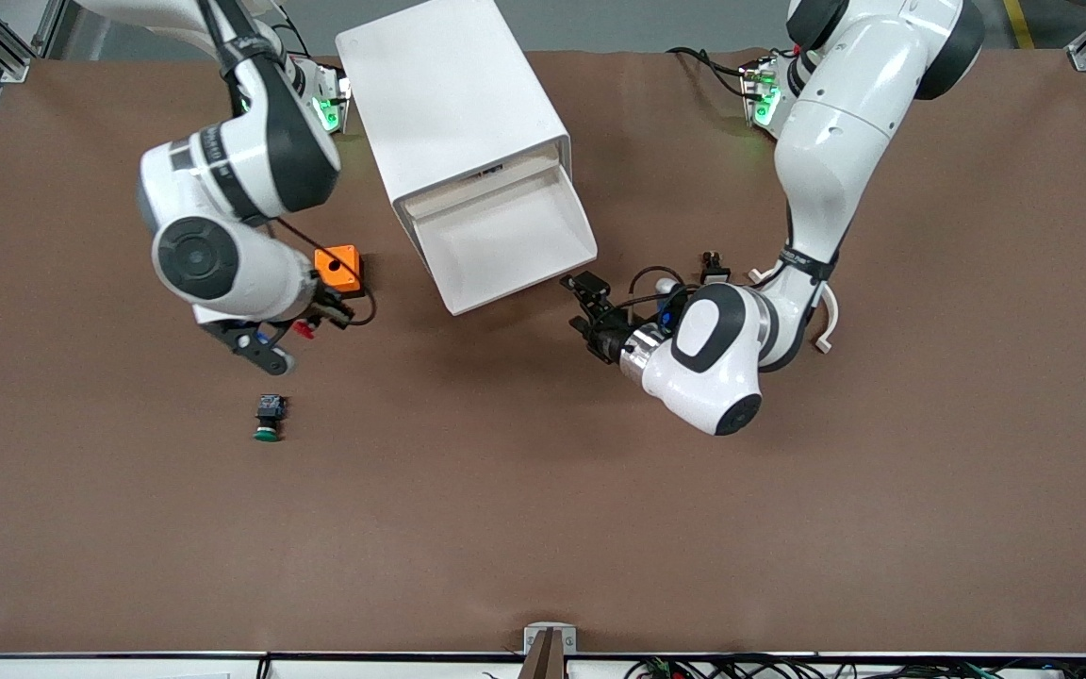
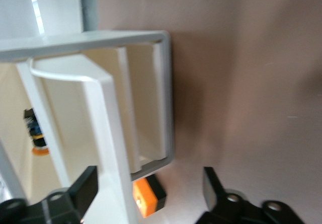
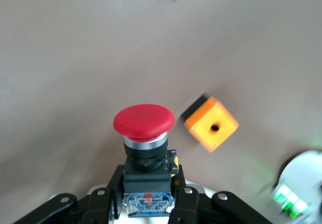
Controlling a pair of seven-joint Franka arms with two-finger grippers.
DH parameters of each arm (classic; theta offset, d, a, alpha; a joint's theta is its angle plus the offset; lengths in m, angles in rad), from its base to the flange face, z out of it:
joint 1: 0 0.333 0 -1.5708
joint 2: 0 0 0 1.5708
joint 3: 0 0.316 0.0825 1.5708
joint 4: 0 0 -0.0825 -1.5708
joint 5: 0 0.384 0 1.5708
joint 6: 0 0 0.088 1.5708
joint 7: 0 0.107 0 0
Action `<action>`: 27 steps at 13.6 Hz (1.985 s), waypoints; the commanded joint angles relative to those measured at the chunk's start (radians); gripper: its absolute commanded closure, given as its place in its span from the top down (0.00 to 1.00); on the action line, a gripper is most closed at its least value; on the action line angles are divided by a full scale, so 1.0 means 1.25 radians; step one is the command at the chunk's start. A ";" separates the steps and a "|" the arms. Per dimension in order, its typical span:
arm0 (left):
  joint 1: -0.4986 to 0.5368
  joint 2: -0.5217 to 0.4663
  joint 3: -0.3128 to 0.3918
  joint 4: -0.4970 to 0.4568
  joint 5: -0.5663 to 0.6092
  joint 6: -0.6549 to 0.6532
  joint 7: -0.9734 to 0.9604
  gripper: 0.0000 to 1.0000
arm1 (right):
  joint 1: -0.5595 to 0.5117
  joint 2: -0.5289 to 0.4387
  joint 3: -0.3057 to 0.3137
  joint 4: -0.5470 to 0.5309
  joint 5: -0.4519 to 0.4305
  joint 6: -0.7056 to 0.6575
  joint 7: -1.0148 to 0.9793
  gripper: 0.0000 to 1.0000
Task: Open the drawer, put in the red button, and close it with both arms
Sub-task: 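Pull the drawer open with the left gripper while the right gripper lifts the button, then lower the red button into the open drawer and open the right gripper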
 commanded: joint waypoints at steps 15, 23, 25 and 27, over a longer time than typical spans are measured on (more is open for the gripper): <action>0.090 -0.161 -0.014 0.086 0.501 0.002 0.225 1.00 | 0.280 0.014 -0.007 -0.125 0.172 0.377 0.462 0.30; 0.052 -0.163 -0.079 -0.013 0.727 0.087 0.606 1.00 | 0.307 0.062 -0.007 -0.121 0.174 0.413 0.462 0.38; 0.044 -0.166 -0.084 -0.024 0.728 0.126 0.671 1.00 | 0.306 0.062 -0.007 -0.121 0.174 0.410 0.462 0.43; 0.041 -0.166 -0.107 -0.029 0.728 0.152 0.729 1.00 | 0.306 0.061 -0.007 -0.120 0.174 0.407 0.462 0.74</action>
